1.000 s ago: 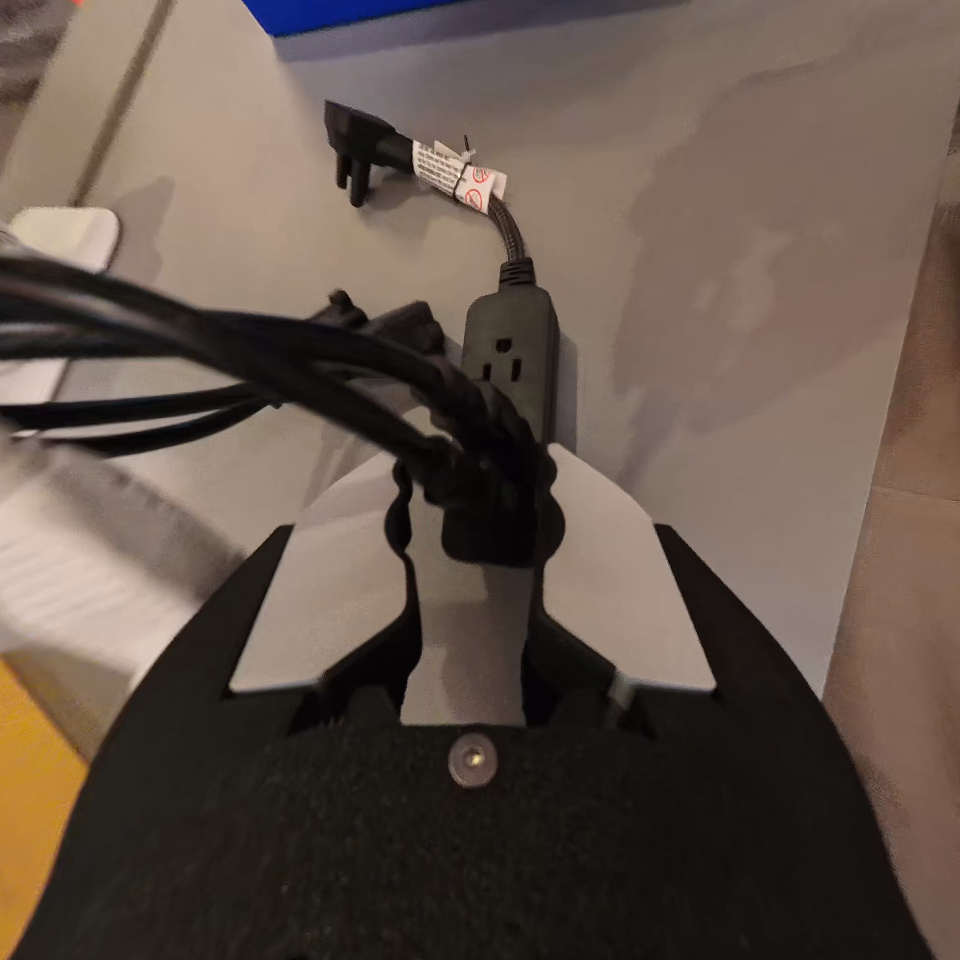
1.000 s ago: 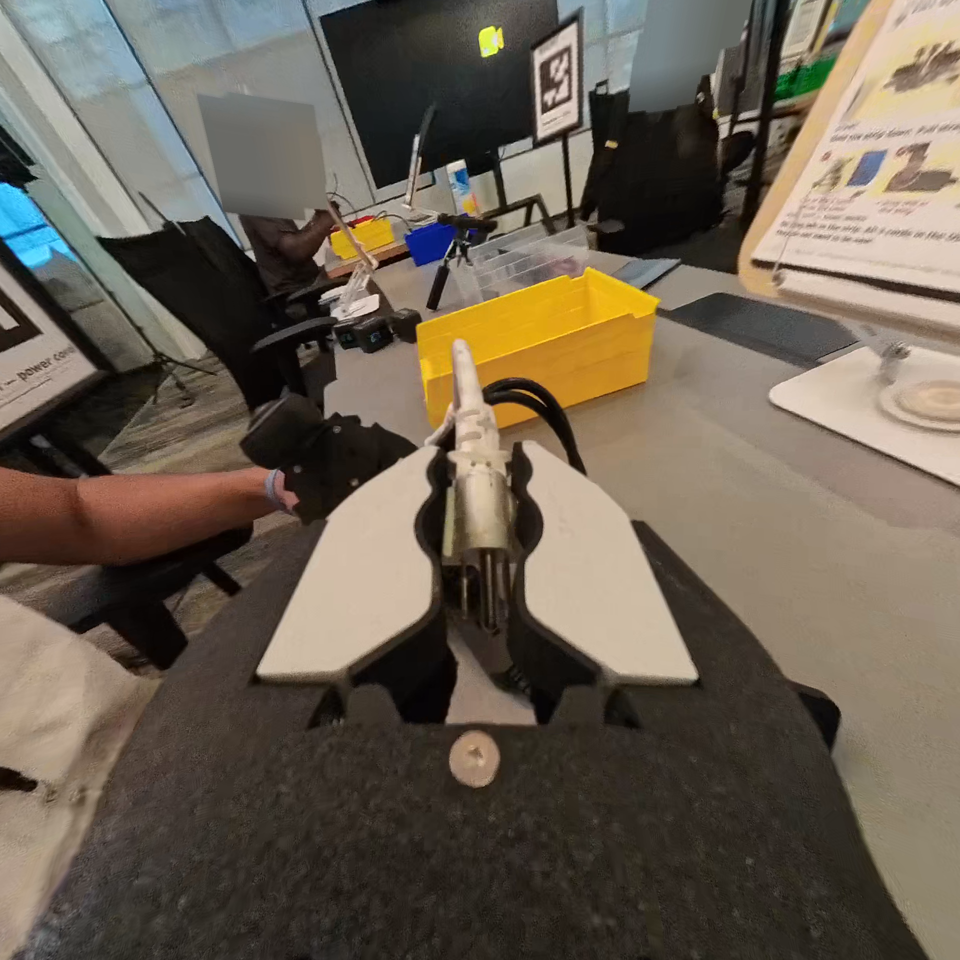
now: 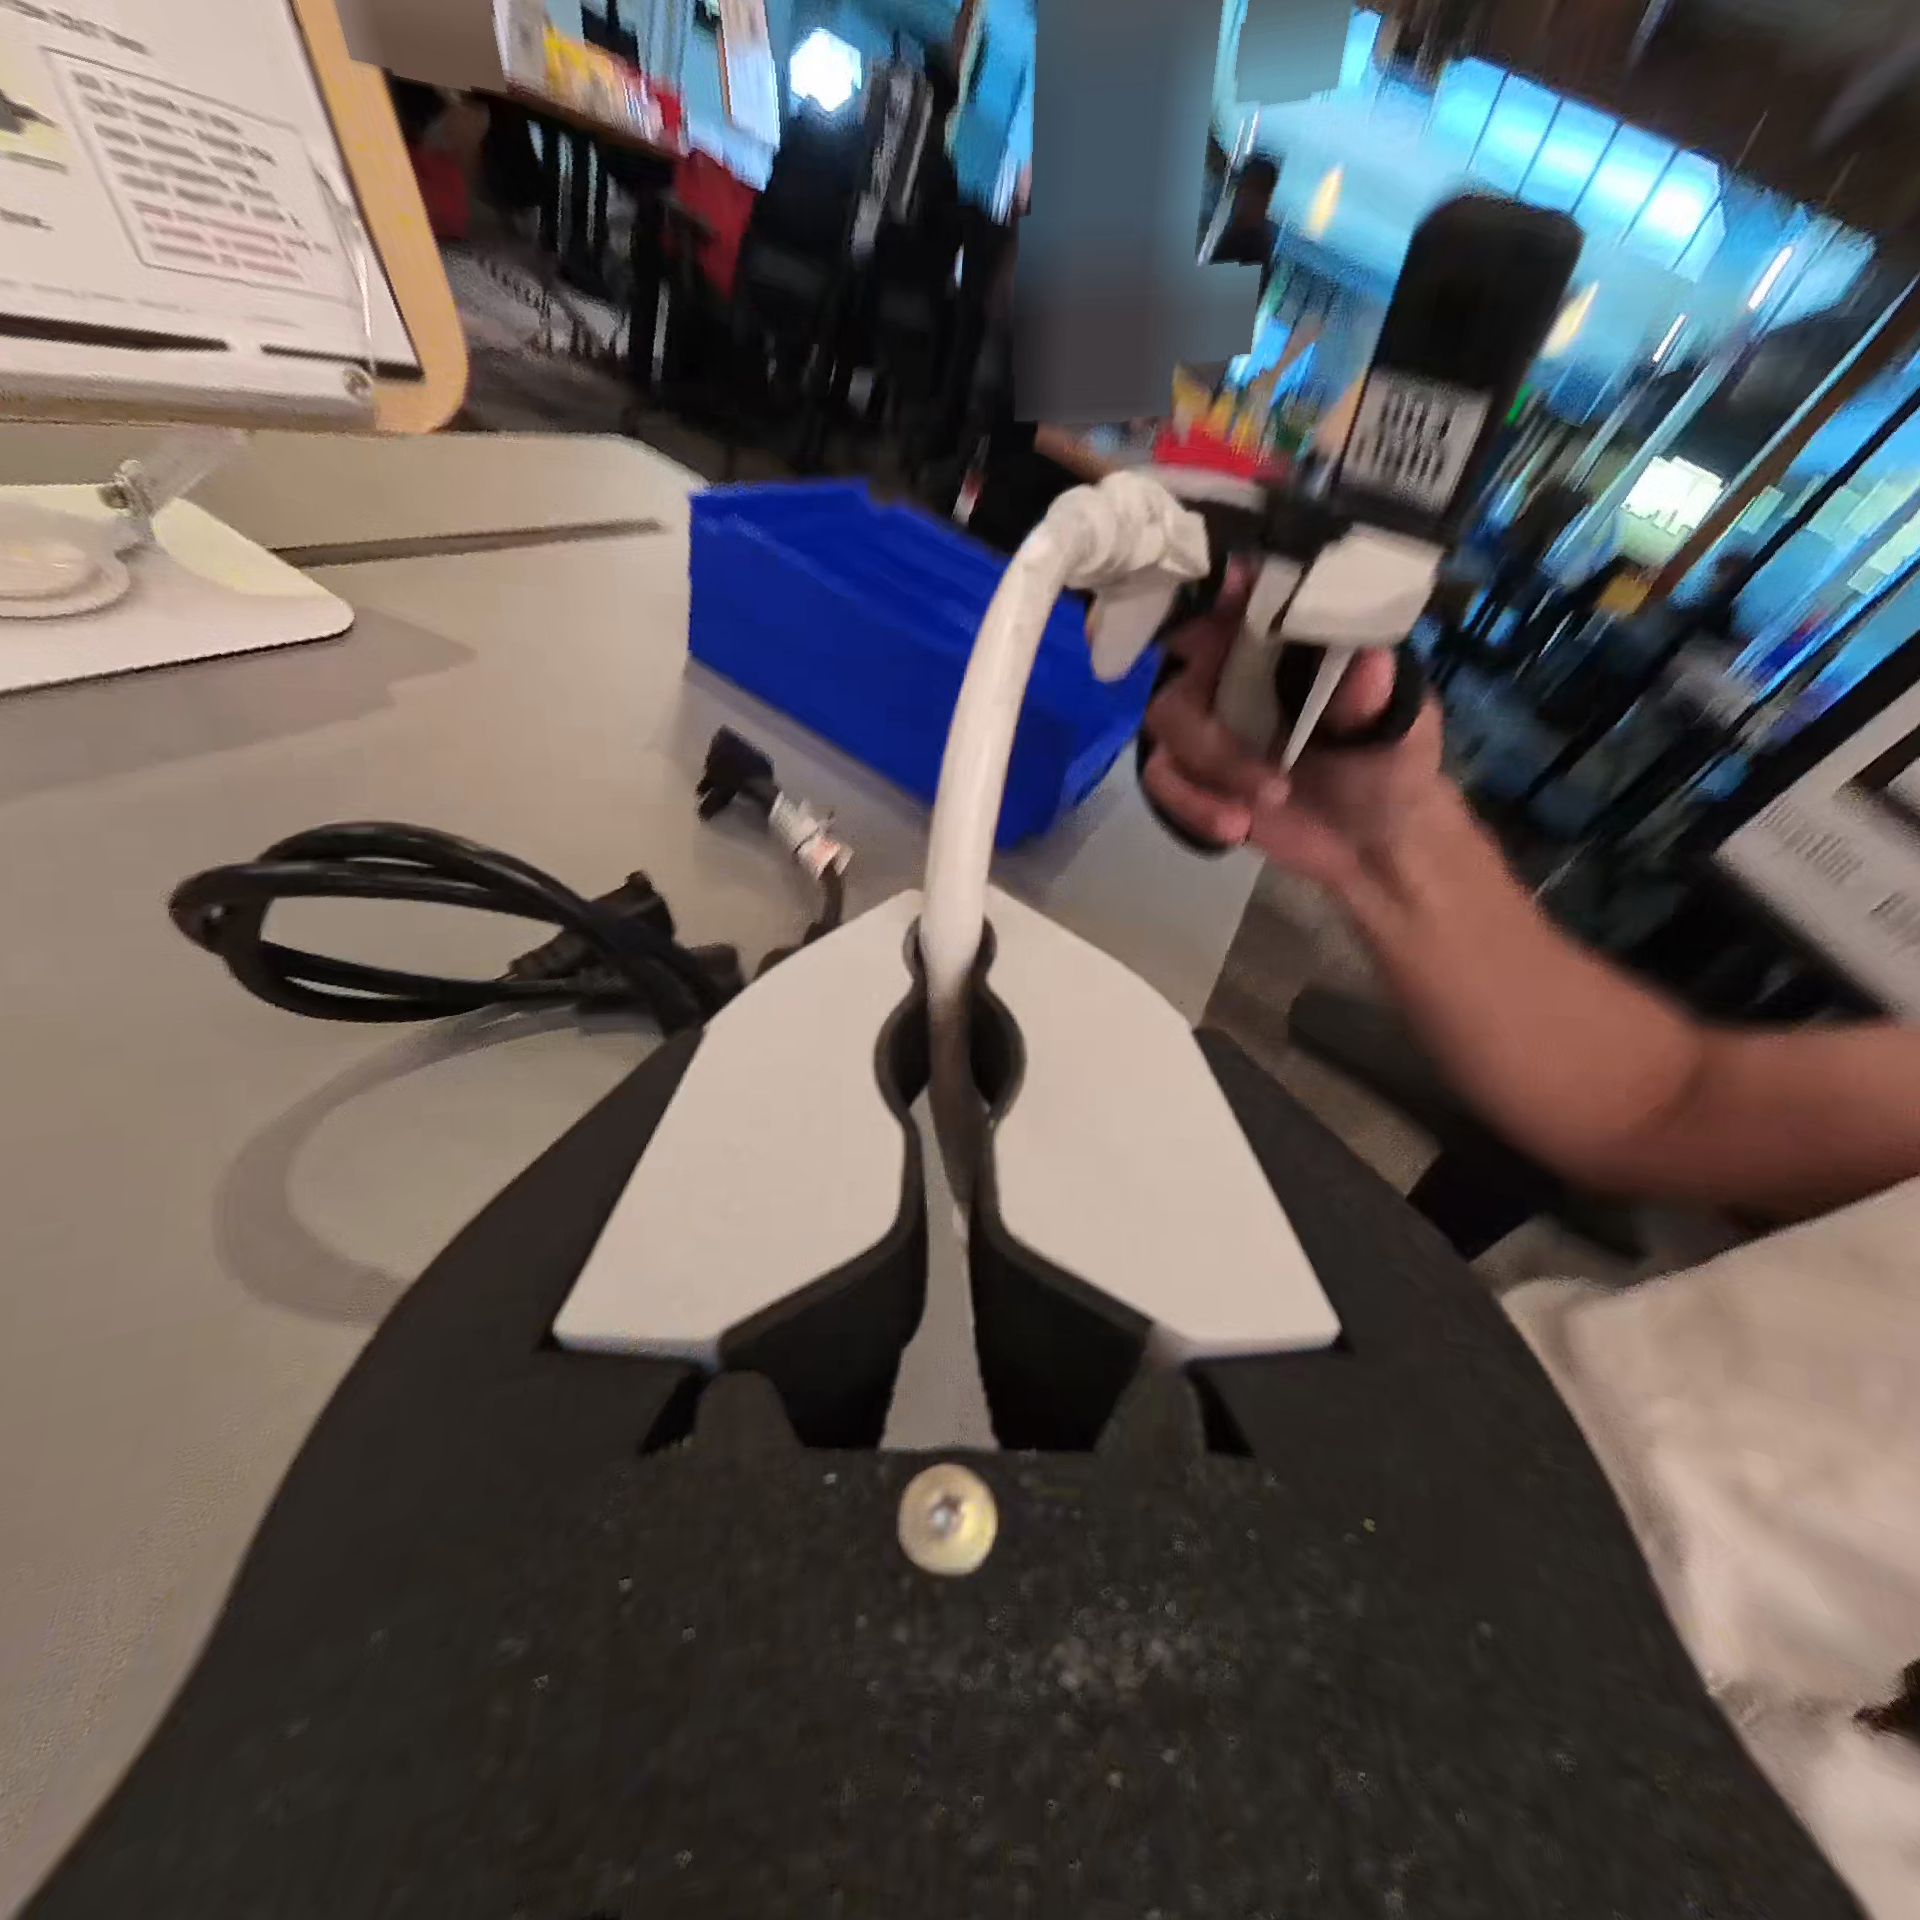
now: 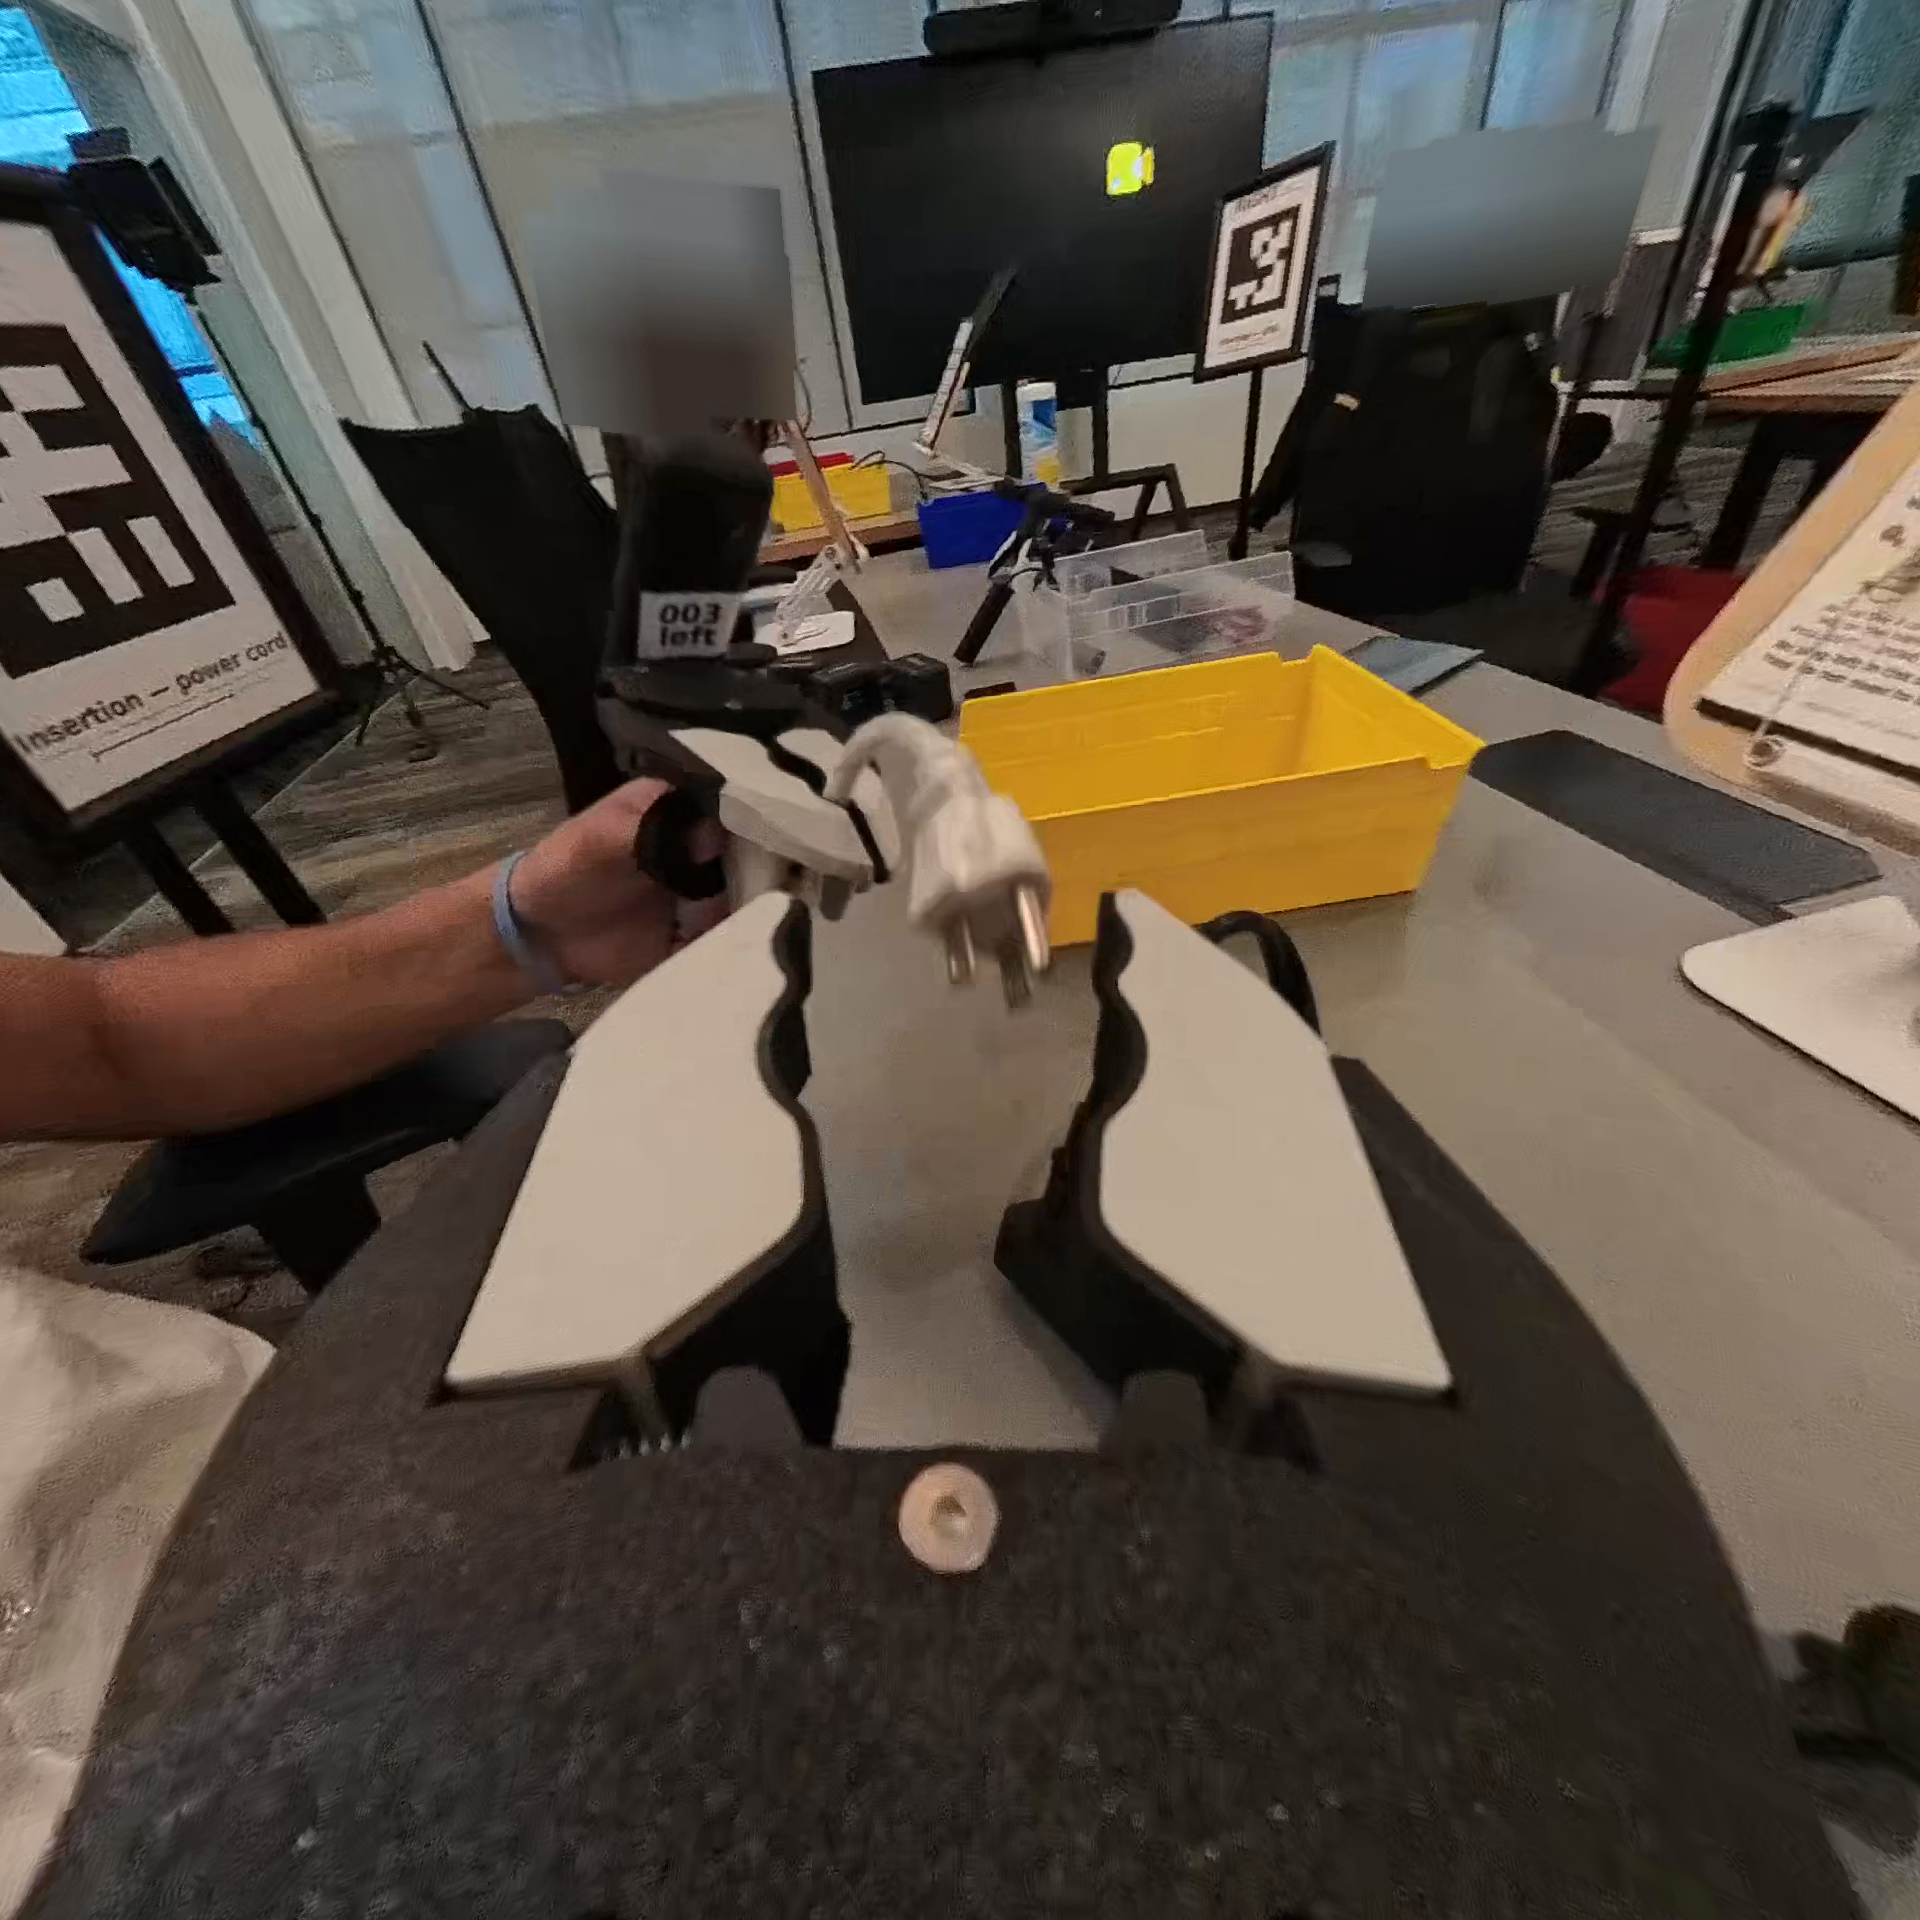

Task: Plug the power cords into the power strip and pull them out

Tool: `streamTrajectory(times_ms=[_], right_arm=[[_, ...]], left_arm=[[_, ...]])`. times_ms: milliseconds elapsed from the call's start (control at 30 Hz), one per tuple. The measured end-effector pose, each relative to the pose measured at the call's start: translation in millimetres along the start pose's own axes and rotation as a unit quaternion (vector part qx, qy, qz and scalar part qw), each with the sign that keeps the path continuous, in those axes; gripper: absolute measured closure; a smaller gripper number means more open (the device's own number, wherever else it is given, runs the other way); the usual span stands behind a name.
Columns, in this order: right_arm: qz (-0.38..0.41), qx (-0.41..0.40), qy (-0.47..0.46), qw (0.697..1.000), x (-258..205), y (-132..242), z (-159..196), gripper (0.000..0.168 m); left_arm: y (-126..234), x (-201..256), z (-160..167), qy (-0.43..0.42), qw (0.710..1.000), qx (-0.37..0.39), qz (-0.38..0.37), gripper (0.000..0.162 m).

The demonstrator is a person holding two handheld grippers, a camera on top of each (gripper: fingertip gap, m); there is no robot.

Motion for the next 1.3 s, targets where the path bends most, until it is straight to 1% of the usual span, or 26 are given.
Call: streamTrajectory(times_ms=[67,100,133,167,200,233,267,333,367,400,433,500,533,567,633,700,733,800,833,900,967,1033,1100,1133,1233,1300], right_arm=[[0.035,0.008,-0.031,0.999,6.3,6.5,2.3,0.113],[0.042,0.013,-0.053,0.998,7.8,7.5,7.5,0.113],[0.032,0.016,-0.086,0.996,6.3,4.8,16.2,0.113],[-0.001,0.010,-0.124,0.992,-1.2,-3.8,28.1,0.113],[-0.046,-0.005,-0.161,0.986,-12.8,-16.9,41.5,0.109],[-0.080,-0.025,-0.189,0.978,-23.6,-31.5,54.8,0.104],[-0.112,-0.033,-0.210,0.971,-34.6,-45.0,63.6,0.103],[-0.145,-0.015,-0.241,0.960,-49.3,-67.3,69.6,0.102],[-0.158,-0.018,-0.255,0.954,-54.7,-75.9,73.0,0.111],[-0.185,-0.041,-0.263,0.946,-61.7,-79.2,76.4,0.134],[-0.178,-0.056,-0.258,0.948,-61.9,-80.6,78.0,0.134],[-0.139,-0.071,-0.191,0.969,-56.0,-72.7,75.9,0.134],[-0.119,-0.074,-0.174,0.975,-50.1,-65.7,72.2,0.134],[-0.107,-0.066,-0.169,0.978,-43.0,-55.9,64.4,0.134],[-0.068,-0.036,-0.145,0.987,-24.7,-30.5,42.7,0.134],[-0.032,-0.006,-0.118,0.993,-9.8,0.7,15.0,0.134],[-0.007,0.013,-0.103,0.995,-1.8,19.6,-0.1,0.135],[0.052,0.052,-0.073,0.995,15.1,63.7,-30.3,0.135],[0.083,0.076,-0.061,0.992,23.9,88.9,-44.6,0.135],[0.152,0.111,-0.048,0.981,43.6,141.3,-65.2,0.135],[0.260,0.119,-0.036,0.958,70.8,191.1,-69.6,0.135],[0.370,0.104,-0.050,0.922,103.7,233.6,-55.6,0.135],[0.445,0.068,-0.084,0.889,137.7,260.9,-24.2,0.135],[0.482,0.037,-0.104,0.869,154.5,270.5,-2.4,0.135],[0.549,-0.121,-0.158,0.812,192.1,280.3,69.1,0.135],[0.553,-0.235,-0.192,0.776,203.3,276.9,112.0,0.135]], left_arm=[[5.3,-3.9,-10.1,0.057,0.996,0.066,0.020,0.161],[8.1,-6.3,-16.8,0.077,0.992,0.099,0.027,0.161],[10.2,-7.8,-23.6,0.090,0.987,0.130,0.032,0.161],[10.8,-7.8,-29.2,0.096,0.983,0.154,0.038,0.161],[9.4,-6.4,-33.4,0.097,0.980,0.170,0.043,0.160],[6.1,-3.3,-36.3,0.094,0.978,0.178,0.052,0.161],[1.8,0.9,-38.5,0.090,0.977,0.182,0.061,0.161],[-7.6,11.4,-42.2,0.078,0.975,0.193,0.080,0.161],[-12.1,16.5,-43.2,0.074,0.974,0.196,0.088,0.161],[-15.8,19.7,-43.7,0.069,0.974,0.199,0.089,0.160],[-17.2,21.2,-44.4,0.059,0.974,0.204,0.084,0.160],[-16.9,24.5,-43.4,0.028,0.976,0.204,0.078,0.157],[-17.8,23.4,-40.5,0.017,0.979,0.194,0.066,0.143],[-19.3,21.2,-36.2,0.009,0.982,0.183,0.055,0.128],[-22.7,16.4,-21.1,0.000,0.987,0.156,0.047,0.120],[-26.3,12.1,6.5,0.002,0.992,0.116,0.049,0.117],[-27.4,8.7,24.8,-0.002,0.995,0.088,0.043,0.117],[-31.2,-2.8,55.0,-0.023,0.999,0.044,0.011,0.125],[-34.8,-7.8,61.7,-0.027,0.999,0.024,0.000,0.125],[-41.8,-9.3,63.3,-0.019,1.000,0.000,0.009,0.126],[-46.8,-8.9,65.1,-0.016,1.000,-0.002,0.015,0.127],[-50.5,-10.2,71.8,-0.008,1.000,-0.017,0.013,0.129],[-51.9,-8.8,73.3,0.001,1.000,-0.021,0.021,0.130],[-51.7,-8.1,72.0,0.004,1.000,-0.017,0.023,0.131],[-50.0,-8.8,70.8,0.007,1.000,-0.013,0.022,0.130],[-48.0,-11.7,70.8,-0.002,1.000,-0.012,0.010,0.129]])
Point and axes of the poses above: each gripper's, where its closed fingertips meet, y back along the fingers, z out of its underside, x = y × z across the jaws, the point moved 3 cm from there along y, back along the fingers, and after that the axes turned 3 degrees about -y, right-handed, at the moved point
